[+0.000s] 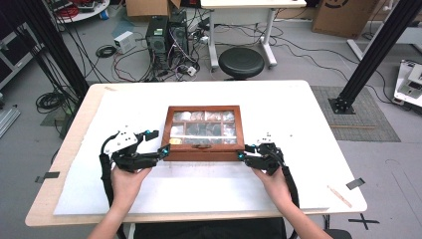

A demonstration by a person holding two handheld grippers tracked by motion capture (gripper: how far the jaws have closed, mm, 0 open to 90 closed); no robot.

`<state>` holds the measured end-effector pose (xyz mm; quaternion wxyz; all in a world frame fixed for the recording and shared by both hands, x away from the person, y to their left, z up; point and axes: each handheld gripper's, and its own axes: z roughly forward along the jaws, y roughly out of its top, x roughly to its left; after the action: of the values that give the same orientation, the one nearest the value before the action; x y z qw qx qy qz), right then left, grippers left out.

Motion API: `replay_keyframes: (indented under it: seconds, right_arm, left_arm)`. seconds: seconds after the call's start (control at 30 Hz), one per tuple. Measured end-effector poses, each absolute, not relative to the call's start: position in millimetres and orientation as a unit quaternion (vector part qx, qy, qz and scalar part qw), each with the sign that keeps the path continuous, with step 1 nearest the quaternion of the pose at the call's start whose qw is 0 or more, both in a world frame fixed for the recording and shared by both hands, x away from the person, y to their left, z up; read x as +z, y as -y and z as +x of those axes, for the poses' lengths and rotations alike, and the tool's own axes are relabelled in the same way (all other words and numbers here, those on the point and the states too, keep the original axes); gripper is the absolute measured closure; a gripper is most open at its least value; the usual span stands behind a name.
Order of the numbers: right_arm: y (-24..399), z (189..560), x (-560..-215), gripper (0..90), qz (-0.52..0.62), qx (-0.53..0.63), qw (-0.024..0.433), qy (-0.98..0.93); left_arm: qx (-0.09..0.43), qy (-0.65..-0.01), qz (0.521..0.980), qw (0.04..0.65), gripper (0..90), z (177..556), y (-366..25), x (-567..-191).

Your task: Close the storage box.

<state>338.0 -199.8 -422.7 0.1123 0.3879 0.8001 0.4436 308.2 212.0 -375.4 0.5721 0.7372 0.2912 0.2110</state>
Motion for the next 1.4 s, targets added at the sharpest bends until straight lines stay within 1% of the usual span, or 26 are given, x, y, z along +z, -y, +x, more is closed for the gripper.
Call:
replay_keyframes:
  seconds: [0.07, 0.17, 0.53, 0.83, 0.9, 0.93, 0.97, 1.0, 1.1, 1.13, 1.17, 1.2, 1.23, 1.4]
  right_arm:
    - [200, 338, -423, 57.2, 0.388, 0.443, 0.113, -0.801]
    - [200, 340, -426, 54.3, 0.394, 0.433, 0.103, -0.804]
    - [200, 338, -426, 53.6, 0.393, 0.427, 0.101, -0.808]
    - [208, 334, -418, 43.7, 0.395, 0.439, 0.117, -0.799]
    - [213, 334, -413, 40.6, 0.397, 0.447, 0.127, -0.791]
    - [220, 334, -407, 37.8, 0.399, 0.459, 0.14, -0.782]
    - [220, 334, -407, 37.8, 0.399, 0.459, 0.14, -0.782]
    - [227, 333, -400, 35.4, 0.4, 0.472, 0.156, -0.77]
    - [240, 330, -390, 32.3, 0.4, 0.489, 0.19, -0.752]
    - [240, 330, -390, 32.3, 0.4, 0.489, 0.19, -0.752]
    - [250, 328, -384, 31.4, 0.401, 0.498, 0.215, -0.738]
    - [250, 328, -384, 31.4, 0.401, 0.498, 0.215, -0.738]
    - [260, 327, -380, 31.3, 0.405, 0.506, 0.232, -0.725]
    - [279, 329, -376, 30.2, 0.422, 0.516, 0.249, -0.703]
  left_arm:
    - [0.211, -0.292, 0.737, 0.572, 33.8, 308, -212, -376]
    - [0.211, -0.293, 0.737, 0.571, 33.6, 309, -212, -376]
    - [0.211, -0.291, 0.738, 0.571, 33.6, 311, -210, -375]
    - [0.214, -0.287, 0.739, 0.57, 33.5, 313, -208, -375]
    - [0.216, -0.287, 0.739, 0.57, 33.4, 313, -208, -375]
    - [0.217, -0.288, 0.738, 0.57, 33.1, 313, -209, -375]
    - [0.218, -0.289, 0.738, 0.569, 33.1, 313, -209, -375]
    - [0.217, -0.29, 0.739, 0.568, 32.8, 313, -209, -375]
    - [0.218, -0.294, 0.738, 0.567, 32.5, 314, -210, -376]
    - [0.217, -0.295, 0.738, 0.567, 32.5, 314, -210, -376]
    - [0.218, -0.296, 0.738, 0.566, 32.2, 314, -210, -376]
    - [0.218, -0.296, 0.738, 0.565, 32.2, 315, -211, -376]
    - [0.219, -0.297, 0.738, 0.564, 32.1, 315, -211, -376]
    - [0.221, -0.305, 0.736, 0.562, 31.4, 316, -214, -377]
